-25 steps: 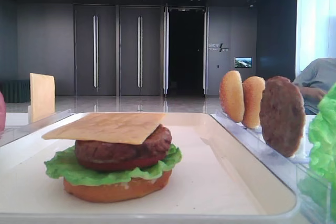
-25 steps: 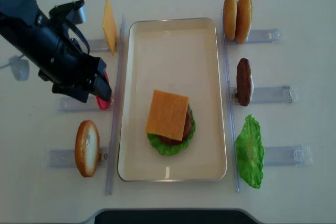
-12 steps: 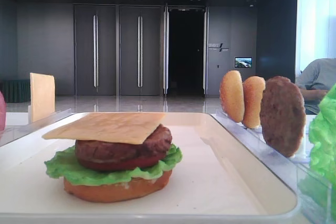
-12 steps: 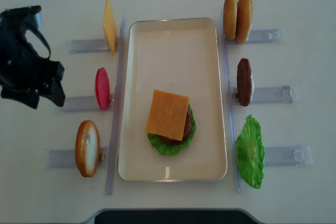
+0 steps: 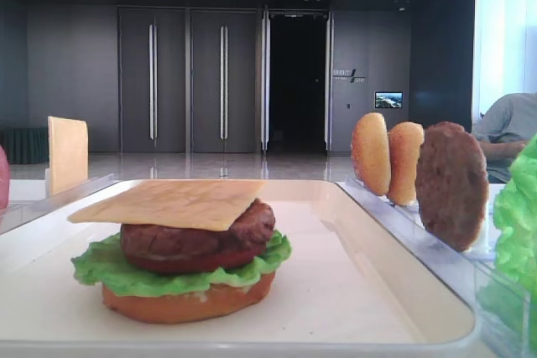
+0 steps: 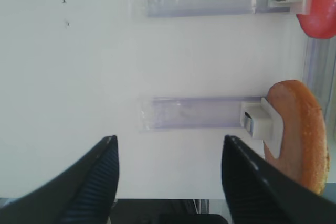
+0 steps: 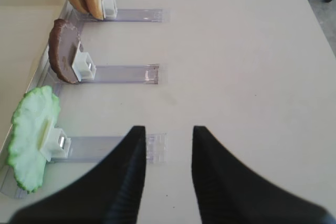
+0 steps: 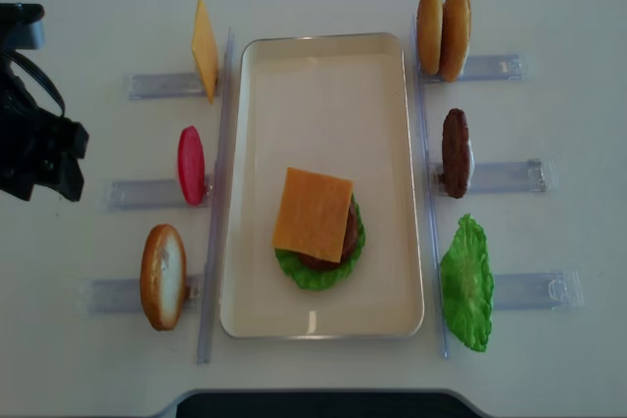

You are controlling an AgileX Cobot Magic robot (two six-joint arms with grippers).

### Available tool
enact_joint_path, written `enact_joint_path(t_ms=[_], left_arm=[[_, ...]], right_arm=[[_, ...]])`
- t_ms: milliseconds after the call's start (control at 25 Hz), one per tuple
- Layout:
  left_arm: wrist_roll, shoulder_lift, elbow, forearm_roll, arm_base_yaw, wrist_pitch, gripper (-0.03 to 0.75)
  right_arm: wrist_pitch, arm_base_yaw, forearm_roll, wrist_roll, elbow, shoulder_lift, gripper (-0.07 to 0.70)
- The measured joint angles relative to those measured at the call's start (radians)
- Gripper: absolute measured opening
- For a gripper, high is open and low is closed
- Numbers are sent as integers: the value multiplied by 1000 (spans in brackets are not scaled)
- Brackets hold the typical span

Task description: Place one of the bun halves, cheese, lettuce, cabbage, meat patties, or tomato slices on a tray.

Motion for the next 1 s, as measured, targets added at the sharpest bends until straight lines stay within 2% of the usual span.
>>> enact_joint_path(t_ms=[200,400,1000], left_arm=[[19,-27,0,-32,0,0,463],[47,-142,15,-79,0,2,463],[64,-735,311,-137,0,27,463]], right_arm=[[0,0,0,0,0,0,241],[0,0,0,0,0,0,241],[0,0,0,0,0,0,241]])
